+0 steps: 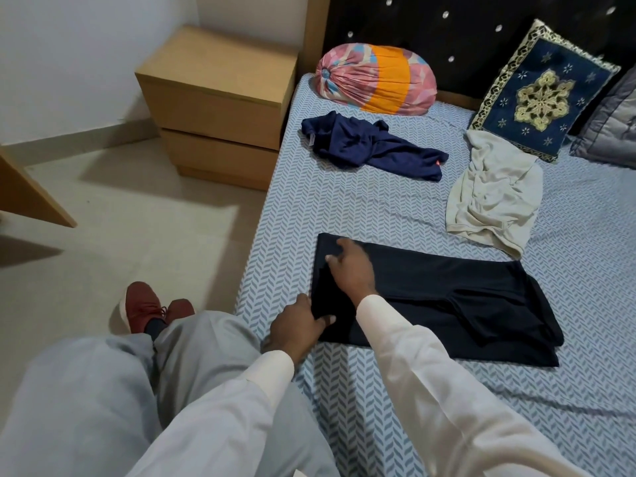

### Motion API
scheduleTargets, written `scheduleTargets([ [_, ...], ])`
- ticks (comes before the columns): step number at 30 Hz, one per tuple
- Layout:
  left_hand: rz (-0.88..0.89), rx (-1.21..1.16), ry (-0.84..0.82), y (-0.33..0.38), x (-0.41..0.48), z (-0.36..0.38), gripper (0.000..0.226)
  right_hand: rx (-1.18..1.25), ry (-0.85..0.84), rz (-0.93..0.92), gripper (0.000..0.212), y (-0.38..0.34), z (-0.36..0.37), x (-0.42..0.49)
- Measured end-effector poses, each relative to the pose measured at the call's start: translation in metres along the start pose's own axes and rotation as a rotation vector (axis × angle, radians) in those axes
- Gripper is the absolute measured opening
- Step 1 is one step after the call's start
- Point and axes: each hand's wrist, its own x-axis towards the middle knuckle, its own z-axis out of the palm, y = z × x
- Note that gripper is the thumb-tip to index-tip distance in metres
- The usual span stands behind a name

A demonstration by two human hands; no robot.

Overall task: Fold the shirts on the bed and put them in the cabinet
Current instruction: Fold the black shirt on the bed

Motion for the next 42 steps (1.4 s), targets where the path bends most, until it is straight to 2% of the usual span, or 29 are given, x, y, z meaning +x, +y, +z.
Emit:
scheduleTargets([
  [2,-0.022,-0.02,-0.016,0.002,0.002,0.0,0.048,-0.217,-0.151,-0.018,0.06,-0.012,0.01,-0.004],
  [4,-0.015,-0.109,-0.038,0.003,0.003,0.0,0.042,-0.44,-0.209,0.008,0.077,-0.026,0.018,-0.008],
  [5,0.0,-0.196,-0.061,0.002,0.005,0.0,0.039,-0.502,-0.208,0.017,0.077,-0.033,0.019,-0.01],
  [7,0.02,-0.371,-0.107,0.001,0.004,-0.003,0.031,-0.556,-0.224,0.021,0.063,-0.046,0.019,-0.01],
  [10,0.005,-0.474,-0.126,-0.003,-0.001,-0.017,0.021,-0.542,-0.269,0.018,0.038,-0.063,0.013,-0.007],
  [11,0.01,-0.457,-0.118,-0.005,-0.002,-0.023,0.016,-0.514,-0.271,0.016,0.039,-0.068,0.011,-0.007],
  [13,0.037,-0.393,-0.077,-0.012,-0.006,-0.044,0.003,-0.446,-0.278,-0.01,0.054,-0.085,0.009,-0.008],
  [15,0.038,-0.328,0.013,-0.021,-0.011,-0.074,0.015,-0.395,-0.293,-0.08,0.062,-0.113,0.012,-0.01],
  [18,-0.001,-0.206,0.198,-0.041,-0.021,-0.128,0.025,-0.325,-0.312,-0.166,0.049,-0.164,0.027,-0.008],
  [20,-0.002,-0.204,0.299,-0.054,-0.027,-0.155,0.028,-0.291,-0.314,-0.183,0.04,-0.196,0.035,-0.008],
  [23,0.027,-0.233,0.372,-0.061,-0.036,-0.172,0.026,-0.215,-0.314,-0.152,0.036,-0.214,0.037,-0.013],
  [27,0.145,-0.209,0.309,-0.048,-0.041,-0.149,0.023,-0.132,-0.341,-0.12,0.046,-0.175,0.028,-0.015],
  [30,0.225,-0.219,0.163,-0.034,-0.042,-0.114,0.025,0.111,-0.357,-0.121,0.063,-0.114,0.014,-0.018],
  [32,0.263,-0.204,0.068,-0.025,-0.043,-0.095,0.028,0.281,-0.37,-0.074,0.083,-0.07,0.002,-0.022],
  [34,0.294,-0.166,0.015,-0.017,-0.04,-0.082,0.036,0.442,-0.355,-0.017,0.092,-0.028,-0.009,-0.024],
  [38,0.292,0.002,-0.039,-0.014,-0.029,-0.056,0.069,0.757,-0.267,0.13,0.09,0.04,-0.04,-0.027],
  [42,0.32,0.196,-0.136,-0.018,-0.02,-0.025,0.078,0.82,-0.193,0.222,0.084,0.093,-0.075,-0.031],
])
